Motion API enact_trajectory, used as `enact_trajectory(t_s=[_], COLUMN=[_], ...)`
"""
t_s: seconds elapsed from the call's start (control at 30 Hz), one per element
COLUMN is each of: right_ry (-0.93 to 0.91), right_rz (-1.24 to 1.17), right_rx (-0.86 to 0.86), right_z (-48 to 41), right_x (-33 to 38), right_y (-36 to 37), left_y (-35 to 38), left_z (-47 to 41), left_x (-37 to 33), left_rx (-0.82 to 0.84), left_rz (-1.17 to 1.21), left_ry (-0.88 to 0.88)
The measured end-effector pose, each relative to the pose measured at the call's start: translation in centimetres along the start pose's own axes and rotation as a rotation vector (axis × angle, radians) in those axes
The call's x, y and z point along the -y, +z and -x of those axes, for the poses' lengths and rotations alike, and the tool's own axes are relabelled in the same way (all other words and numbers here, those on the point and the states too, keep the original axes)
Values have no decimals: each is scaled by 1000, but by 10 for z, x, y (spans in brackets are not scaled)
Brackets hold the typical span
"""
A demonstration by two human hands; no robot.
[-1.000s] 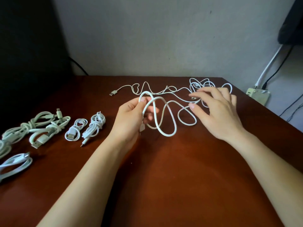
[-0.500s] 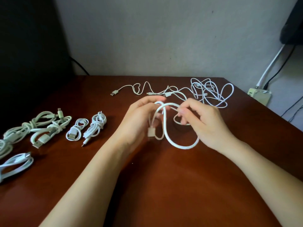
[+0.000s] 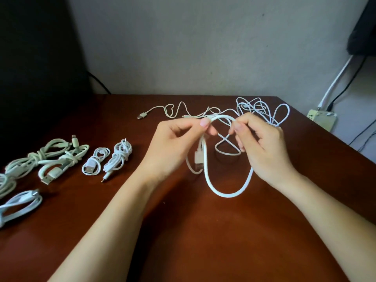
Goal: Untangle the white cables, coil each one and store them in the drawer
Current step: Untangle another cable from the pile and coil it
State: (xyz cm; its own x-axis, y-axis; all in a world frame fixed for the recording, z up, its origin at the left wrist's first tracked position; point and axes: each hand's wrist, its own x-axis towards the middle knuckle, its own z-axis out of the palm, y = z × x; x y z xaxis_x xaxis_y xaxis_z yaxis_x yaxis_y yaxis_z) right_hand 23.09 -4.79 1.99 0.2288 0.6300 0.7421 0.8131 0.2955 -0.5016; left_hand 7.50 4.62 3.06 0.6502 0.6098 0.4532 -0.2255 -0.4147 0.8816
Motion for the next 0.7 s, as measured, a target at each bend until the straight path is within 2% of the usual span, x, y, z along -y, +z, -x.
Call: enact_trajectory(t_s=[0.1, 0.27, 0.4, 0.47, 0.57, 0.7], right_ry=[75, 84, 88, 169, 354, 469], right_rz=[60, 323, 388, 316, 40, -168], right_rx=[136, 325, 323, 303, 334, 425], right_z=[1, 3, 1, -1, -2, -2], right_x=[-3, -5, -5, -5, -2, 7], right_y=[0, 1, 0, -1, -2, 2], left_y=[-1, -6, -7, -10, -19, -25], left_z=[-1, -2, -5, -6, -6, -6], left_x=[1, 3, -4, -4, -4, -2], left_rx=[-43, -7, -45, -40, -54, -125], left_rz=[47, 322, 639, 824, 1077, 1141], left_ry=[-38, -223, -327, -318, -258, -198])
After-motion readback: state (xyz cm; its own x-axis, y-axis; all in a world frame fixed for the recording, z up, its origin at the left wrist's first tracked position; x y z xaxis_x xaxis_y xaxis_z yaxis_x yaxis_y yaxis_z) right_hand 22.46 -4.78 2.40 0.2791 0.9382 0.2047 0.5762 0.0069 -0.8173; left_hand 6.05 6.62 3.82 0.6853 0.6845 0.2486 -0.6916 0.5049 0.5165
